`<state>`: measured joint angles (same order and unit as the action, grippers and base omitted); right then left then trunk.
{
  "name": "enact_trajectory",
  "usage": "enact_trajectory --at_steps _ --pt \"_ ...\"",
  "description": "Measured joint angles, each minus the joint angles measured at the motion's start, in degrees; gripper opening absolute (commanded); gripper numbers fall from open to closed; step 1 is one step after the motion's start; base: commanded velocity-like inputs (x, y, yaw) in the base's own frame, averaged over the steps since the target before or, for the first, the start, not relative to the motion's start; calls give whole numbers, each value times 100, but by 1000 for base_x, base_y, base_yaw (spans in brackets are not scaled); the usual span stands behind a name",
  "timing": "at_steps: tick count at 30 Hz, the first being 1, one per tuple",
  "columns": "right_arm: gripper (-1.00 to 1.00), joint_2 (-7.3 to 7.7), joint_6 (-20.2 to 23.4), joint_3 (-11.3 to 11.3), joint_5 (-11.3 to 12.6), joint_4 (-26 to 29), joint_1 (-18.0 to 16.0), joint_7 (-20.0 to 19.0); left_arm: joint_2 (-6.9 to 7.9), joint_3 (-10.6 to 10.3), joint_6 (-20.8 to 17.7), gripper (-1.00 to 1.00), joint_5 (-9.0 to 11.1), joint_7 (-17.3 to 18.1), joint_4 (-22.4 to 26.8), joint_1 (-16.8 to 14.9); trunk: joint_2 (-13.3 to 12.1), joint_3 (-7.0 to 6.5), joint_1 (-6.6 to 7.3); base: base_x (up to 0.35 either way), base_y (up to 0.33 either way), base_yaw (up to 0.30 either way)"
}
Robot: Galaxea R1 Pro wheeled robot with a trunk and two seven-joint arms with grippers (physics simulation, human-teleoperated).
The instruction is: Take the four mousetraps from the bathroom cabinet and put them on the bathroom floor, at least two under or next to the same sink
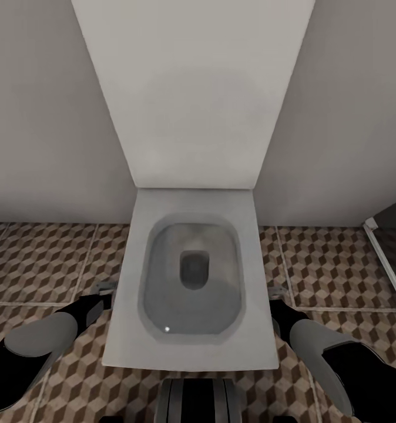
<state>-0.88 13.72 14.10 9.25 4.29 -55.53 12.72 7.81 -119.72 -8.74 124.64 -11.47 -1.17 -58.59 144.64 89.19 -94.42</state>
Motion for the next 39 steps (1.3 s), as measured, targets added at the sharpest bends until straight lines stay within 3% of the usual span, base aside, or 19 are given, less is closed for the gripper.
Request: enact_trajectory --at_steps 39 --pt "-100 -2 4 -1 1 0 -1 1 -14 -20 10 -100 0 -7 0 0 0 18 0 0 1 -36"
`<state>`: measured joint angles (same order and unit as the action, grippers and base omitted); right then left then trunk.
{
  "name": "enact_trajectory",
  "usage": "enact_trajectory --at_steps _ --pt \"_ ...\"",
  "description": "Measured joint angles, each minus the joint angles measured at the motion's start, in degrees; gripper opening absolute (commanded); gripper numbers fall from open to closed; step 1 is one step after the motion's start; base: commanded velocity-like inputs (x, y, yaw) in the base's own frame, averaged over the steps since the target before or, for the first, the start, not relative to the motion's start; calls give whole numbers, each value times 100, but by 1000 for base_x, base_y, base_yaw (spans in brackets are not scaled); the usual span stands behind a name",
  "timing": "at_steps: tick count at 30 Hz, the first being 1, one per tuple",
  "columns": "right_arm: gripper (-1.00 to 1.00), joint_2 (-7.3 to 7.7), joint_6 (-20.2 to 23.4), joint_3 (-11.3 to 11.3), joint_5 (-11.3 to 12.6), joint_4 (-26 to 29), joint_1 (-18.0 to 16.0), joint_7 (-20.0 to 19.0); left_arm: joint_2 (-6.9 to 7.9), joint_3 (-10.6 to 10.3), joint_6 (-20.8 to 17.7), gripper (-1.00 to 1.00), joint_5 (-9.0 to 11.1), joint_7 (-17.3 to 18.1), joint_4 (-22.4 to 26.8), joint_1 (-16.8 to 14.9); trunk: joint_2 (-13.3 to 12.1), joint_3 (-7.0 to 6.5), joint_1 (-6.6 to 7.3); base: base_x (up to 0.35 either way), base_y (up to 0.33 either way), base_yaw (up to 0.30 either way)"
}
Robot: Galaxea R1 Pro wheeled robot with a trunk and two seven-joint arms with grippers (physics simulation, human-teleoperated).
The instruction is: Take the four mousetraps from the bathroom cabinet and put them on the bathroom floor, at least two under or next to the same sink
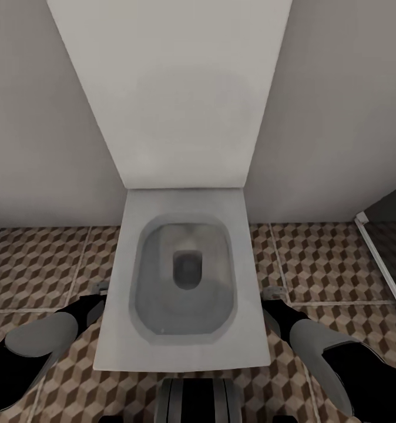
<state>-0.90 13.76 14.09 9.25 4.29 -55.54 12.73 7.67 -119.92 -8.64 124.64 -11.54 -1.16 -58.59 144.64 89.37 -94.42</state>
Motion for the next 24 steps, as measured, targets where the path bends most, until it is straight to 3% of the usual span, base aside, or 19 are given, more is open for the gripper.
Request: enact_trajectory --at_steps 24 --pt "-100 2 -6 0 0 0 0 1 -3 0 0 -100 0 0 0 0 0 216 0 0 0 0"
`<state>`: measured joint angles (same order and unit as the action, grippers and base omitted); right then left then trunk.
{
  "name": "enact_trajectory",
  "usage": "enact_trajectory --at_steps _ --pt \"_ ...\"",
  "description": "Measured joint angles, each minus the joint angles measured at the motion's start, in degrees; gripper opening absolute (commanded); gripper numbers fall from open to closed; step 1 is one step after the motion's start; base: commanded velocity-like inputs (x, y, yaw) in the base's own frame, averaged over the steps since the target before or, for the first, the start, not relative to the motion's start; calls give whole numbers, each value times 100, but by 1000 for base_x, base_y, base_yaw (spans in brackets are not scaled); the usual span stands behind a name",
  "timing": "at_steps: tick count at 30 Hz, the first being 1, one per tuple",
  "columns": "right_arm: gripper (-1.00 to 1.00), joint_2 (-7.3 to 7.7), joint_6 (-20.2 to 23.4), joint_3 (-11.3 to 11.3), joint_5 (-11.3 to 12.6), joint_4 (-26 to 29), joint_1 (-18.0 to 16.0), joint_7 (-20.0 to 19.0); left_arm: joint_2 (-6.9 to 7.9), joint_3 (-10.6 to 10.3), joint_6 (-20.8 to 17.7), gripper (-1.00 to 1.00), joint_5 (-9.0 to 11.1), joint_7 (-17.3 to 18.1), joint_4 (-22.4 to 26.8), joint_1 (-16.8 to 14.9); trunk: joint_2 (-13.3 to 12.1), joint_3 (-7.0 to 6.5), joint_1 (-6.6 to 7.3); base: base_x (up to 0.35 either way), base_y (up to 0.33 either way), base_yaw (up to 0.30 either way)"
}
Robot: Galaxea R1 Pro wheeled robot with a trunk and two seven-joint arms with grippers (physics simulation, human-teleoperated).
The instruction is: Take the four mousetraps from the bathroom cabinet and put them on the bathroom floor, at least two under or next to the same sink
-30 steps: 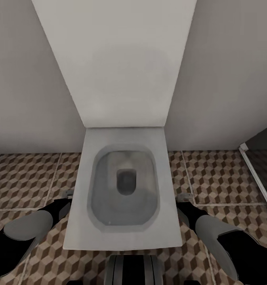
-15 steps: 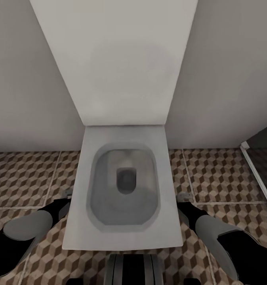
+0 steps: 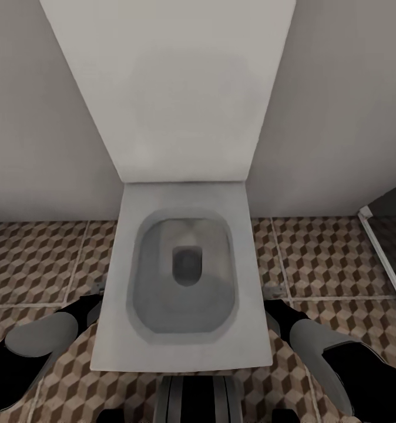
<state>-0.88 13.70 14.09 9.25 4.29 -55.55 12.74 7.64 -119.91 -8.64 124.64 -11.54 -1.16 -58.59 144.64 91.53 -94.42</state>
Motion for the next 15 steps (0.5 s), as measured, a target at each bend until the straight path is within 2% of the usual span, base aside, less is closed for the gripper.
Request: enact_trajectory --at_steps 15 --pt "-100 6 0 5 -2 0 0 9 0 -1 0 -100 0 0 0 0 0 34 0 0 0 0"
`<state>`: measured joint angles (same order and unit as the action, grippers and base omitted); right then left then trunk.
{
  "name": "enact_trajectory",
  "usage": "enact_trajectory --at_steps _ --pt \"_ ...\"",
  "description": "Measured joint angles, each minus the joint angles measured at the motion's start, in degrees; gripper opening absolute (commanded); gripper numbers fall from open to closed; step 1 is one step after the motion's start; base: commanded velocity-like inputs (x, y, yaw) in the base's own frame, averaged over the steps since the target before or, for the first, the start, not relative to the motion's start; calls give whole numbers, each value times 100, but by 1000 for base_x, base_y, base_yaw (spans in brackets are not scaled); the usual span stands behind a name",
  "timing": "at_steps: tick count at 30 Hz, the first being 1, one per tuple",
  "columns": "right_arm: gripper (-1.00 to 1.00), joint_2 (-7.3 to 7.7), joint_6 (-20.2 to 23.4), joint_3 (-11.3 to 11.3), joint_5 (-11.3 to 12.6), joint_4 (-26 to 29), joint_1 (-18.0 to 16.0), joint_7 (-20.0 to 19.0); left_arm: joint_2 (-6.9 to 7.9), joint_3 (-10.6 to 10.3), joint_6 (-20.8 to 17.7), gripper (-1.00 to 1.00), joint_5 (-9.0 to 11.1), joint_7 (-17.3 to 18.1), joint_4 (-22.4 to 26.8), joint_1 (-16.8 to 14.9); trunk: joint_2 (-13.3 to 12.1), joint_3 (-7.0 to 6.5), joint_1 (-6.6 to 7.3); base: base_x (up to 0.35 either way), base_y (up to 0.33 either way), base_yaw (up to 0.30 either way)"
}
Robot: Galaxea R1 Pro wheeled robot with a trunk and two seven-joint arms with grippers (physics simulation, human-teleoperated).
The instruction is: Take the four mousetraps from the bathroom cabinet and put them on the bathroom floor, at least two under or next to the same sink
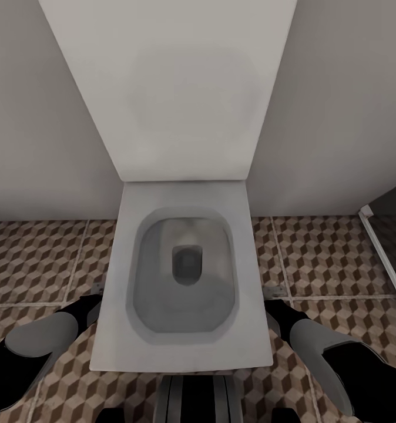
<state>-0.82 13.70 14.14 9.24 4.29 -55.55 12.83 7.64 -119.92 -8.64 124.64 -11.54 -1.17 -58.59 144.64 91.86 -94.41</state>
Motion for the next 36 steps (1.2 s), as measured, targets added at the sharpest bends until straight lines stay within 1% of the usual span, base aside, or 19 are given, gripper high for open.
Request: enact_trajectory --at_steps 17,24,28,32,36 --pt "-100 -20 2 -5 1 8 0 -3 0 0 1 -100 0 0 0 0 0 0 0 0 0 0" --pt "-100 -23 0 2 1 131 3 -5 2 0 10 -100 0 0 0 0 0 0 0 0 0 0" --pt "-100 -24 0 4 1 160 1 -4 -3 1 155 -100 1 1 4 0 0 0 0 0 0 0" --pt "-100 -27 -33 5 1 165 0 -4 -30 0 423 -100 -1 8 15 0 0 0 0 0 0 0" --pt "-100 -31 -88 11 1 167 5 -4 -43 -2 521 -100 0 11 13 0 0 0 0 0 0 0"
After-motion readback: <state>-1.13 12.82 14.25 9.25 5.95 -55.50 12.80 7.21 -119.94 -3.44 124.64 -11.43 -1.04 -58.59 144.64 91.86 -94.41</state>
